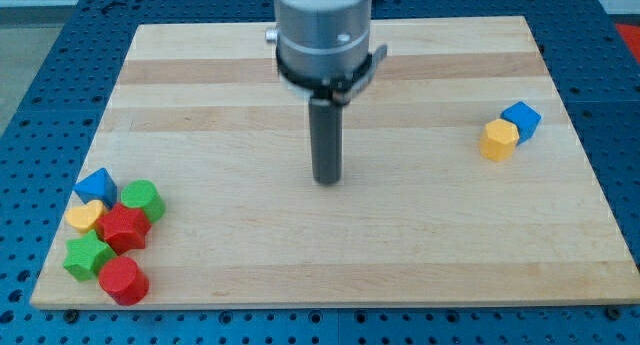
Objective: Move your arm below the green star
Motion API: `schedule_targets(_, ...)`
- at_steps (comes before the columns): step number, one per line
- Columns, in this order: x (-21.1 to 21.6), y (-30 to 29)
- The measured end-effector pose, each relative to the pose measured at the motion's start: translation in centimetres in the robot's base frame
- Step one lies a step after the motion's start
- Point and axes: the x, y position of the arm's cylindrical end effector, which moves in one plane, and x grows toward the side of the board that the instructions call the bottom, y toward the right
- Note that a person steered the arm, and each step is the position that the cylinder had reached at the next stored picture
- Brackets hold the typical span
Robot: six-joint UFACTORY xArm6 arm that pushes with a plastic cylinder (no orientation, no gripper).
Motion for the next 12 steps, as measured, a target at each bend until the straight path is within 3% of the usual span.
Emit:
schedule_targets(1, 2.2, 1.3)
schedule_targets(3, 2.1, 1.3)
schedule_targets(4, 0.4, -1.9)
schedule_targets(5, -5.2, -8.0)
schedule_targets(6, -8.1, -15.6)
schedule_targets(7, -6.6, -25.5)
schedule_targets(8, -4.9, -29.5)
schedule_targets(10, -3.2, -29.5)
schedule_targets(11, 1.4, -29.5)
schedule_targets(12, 3.1, -29.5)
